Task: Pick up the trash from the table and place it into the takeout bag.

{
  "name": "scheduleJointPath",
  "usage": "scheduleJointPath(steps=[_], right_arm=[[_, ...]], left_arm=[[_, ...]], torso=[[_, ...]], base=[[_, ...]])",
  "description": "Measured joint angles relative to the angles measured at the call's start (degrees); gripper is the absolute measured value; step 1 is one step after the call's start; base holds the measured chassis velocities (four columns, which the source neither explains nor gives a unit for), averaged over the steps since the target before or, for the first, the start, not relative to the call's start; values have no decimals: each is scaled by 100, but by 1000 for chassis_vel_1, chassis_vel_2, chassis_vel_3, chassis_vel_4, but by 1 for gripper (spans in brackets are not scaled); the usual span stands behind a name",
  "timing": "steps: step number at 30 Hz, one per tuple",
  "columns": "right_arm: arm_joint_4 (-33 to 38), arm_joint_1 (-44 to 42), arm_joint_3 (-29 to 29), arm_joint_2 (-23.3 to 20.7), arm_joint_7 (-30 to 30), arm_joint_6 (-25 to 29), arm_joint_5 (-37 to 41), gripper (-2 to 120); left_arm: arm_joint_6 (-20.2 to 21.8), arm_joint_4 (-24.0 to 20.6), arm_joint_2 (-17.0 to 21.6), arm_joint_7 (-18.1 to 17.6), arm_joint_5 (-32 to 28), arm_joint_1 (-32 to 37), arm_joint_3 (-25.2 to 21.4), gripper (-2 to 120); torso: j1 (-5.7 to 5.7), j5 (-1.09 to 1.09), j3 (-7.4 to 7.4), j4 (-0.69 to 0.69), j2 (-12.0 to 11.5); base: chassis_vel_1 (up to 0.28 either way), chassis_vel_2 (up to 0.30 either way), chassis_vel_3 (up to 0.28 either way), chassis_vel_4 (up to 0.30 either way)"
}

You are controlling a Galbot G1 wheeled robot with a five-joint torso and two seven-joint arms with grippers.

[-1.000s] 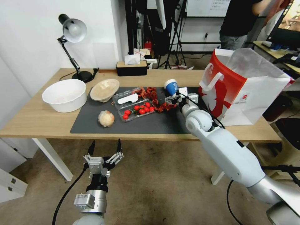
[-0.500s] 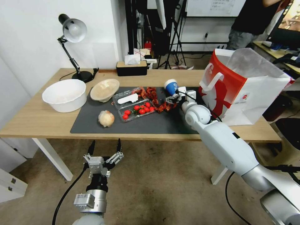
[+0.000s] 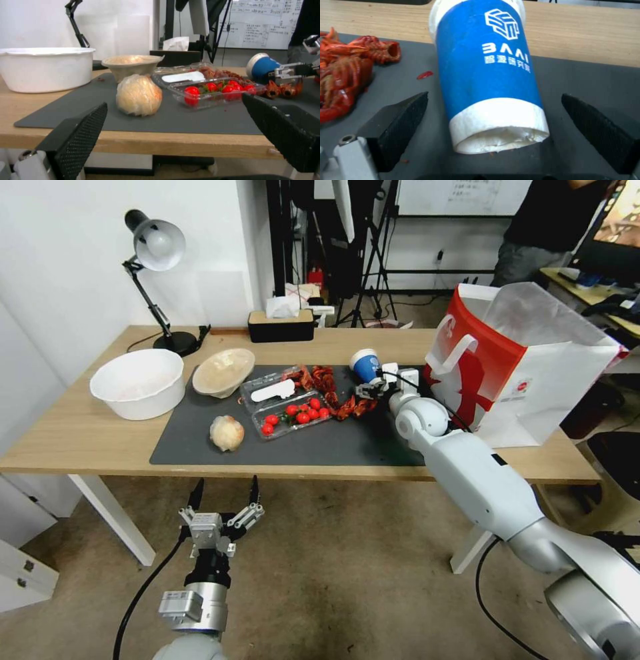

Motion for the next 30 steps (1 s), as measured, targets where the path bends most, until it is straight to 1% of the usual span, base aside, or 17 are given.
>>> scheduleJointPath(steps=[2,5,6,7,10,11,14,15,18,19,21,22,23,24,26,27,30], right_arm=[[-18,9,-1,3,-2,1,10,99],[-164,40,-12,33,-11,12,63,85],[-164,40,-12,33,-11,12,63,85],[-189,42,-12,40,-13,19,65,82],[-241,44,-12,50,-20,68,65,67],[-241,44,-12,50,-20,68,65,67],[-213,36,-10,35,-22,85,65,52],[-213,36,-10,35,-22,85,65,52],[-85,-9,-10,-22,-18,86,64,39],[-85,-9,-10,-22,-18,86,64,39],[37,-66,-10,-75,-2,91,48,32],[140,-113,-8,-110,17,97,21,25],[271,-174,19,-149,51,105,-25,22],[271,-174,19,-149,51,105,-25,22],[610,-321,120,-249,116,144,-209,10],[610,-321,120,-249,116,144,-209,10],[1095,-559,285,-405,168,173,-450,3]], left_arm=[[17,1,3,5,0,-1,-2,100],[120,-33,59,60,-40,-1,-38,100],[120,-33,59,60,-40,-1,-38,100],[125,-34,66,61,-58,-3,-43,100],[126,-29,63,61,-72,-10,-36,100],[126,-29,63,61,-72,-10,-36,100],[124,-10,54,61,-74,-18,-26,100],[124,-10,54,61,-74,-18,-26,100],[125,1,71,60,-94,-22,-50,100],[125,1,71,60,-94,-22,-50,100],[125,17,75,58,-100,-22,-62,100],[123,27,70,57,-100,-19,-62,100],[120,31,60,56,-96,-17,-58,100],[120,31,60,56,-96,-17,-58,100],[116,30,36,52,-82,-16,-49,100],[116,30,36,52,-82,-16,-49,100],[101,10,25,49,-64,-3,-49,100]], torso=[[0,0,0,0,0],[-1,1,0,0,0],[-1,1,0,0,0],[0,0,0,0,0],[0,0,0,0,0],[0,0,0,0,0],[0,0,0,0,0],[0,0,0,0,0],[0,0,0,0,0],[0,0,0,0,0],[-1,0,0,0,0],[-1,1,0,0,0],[-1,2,0,0,0],[-1,2,0,0,0],[-1,0,0,0,0],[-1,0,0,0,0],[-1,0,0,1,0]], base=[[0,0,0,0],[0,0,0,0],[0,0,0,0],[0,0,0,0],[0,0,0,0],[0,0,0,0],[0,0,0,0],[0,0,0,0],[0,0,0,0],[0,0,0,0],[0,0,0,0],[0,0,0,0],[0,0,0,0],[0,0,0,0],[0,0,0,0],[0,0,0,0],[0,0,0,0]])
